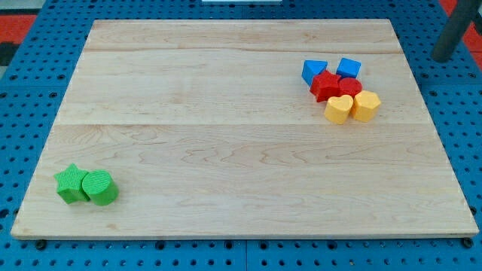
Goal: Separate the blue blocks
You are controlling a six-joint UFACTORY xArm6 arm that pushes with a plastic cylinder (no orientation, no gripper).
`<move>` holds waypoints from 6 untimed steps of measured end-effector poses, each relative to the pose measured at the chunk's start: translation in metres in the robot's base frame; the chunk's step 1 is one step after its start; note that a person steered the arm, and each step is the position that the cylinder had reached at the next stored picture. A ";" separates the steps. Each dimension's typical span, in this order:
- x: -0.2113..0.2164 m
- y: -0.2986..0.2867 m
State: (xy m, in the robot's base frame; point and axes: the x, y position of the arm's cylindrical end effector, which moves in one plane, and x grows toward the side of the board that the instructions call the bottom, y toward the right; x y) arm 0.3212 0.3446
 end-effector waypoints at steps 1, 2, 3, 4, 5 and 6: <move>0.019 -0.018; 0.019 -0.055; 0.019 -0.117; 0.019 -0.181; 0.019 -0.244; 0.019 -0.301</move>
